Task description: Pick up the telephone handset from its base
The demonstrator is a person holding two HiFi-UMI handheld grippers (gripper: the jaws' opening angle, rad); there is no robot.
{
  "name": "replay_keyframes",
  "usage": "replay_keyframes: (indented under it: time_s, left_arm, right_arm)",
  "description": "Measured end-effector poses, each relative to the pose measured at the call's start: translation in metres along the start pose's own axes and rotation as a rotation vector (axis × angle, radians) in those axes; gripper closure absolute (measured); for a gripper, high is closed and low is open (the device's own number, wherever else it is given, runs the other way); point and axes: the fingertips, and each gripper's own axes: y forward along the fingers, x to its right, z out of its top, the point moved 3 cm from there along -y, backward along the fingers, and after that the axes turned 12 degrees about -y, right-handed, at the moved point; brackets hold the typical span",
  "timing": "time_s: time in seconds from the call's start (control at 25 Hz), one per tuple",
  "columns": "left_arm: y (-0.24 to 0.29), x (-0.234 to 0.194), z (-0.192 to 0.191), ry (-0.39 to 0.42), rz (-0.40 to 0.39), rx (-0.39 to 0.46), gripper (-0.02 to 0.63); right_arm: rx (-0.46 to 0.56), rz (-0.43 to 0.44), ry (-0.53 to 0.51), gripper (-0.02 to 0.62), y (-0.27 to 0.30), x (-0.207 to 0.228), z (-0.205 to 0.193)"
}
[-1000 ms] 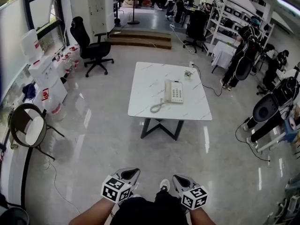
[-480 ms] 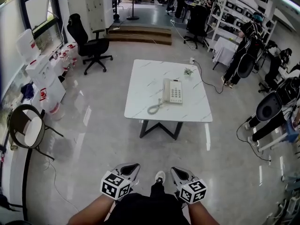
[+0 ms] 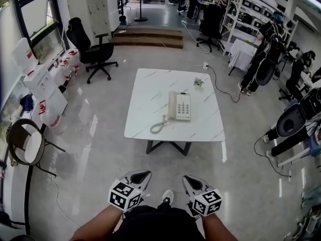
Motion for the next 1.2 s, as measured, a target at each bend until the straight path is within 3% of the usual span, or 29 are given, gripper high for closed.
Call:
replay_keyframes:
  time_s: [0.6, 1.2]
  left_arm:
    - [0.085, -0.01, 0.054, -0.023, 0.095, 0.028, 0.604]
    - [0.111, -0.028, 0.059, -0.056, 0.11, -0.027, 0.604]
  right_arm:
    - [-0.018, 0.091, -0.023, 0.595, 0.028, 0.1, 0.01]
    - [-0.047, 0.127, 0.005, 0.595, 0.066, 0.125, 0.014]
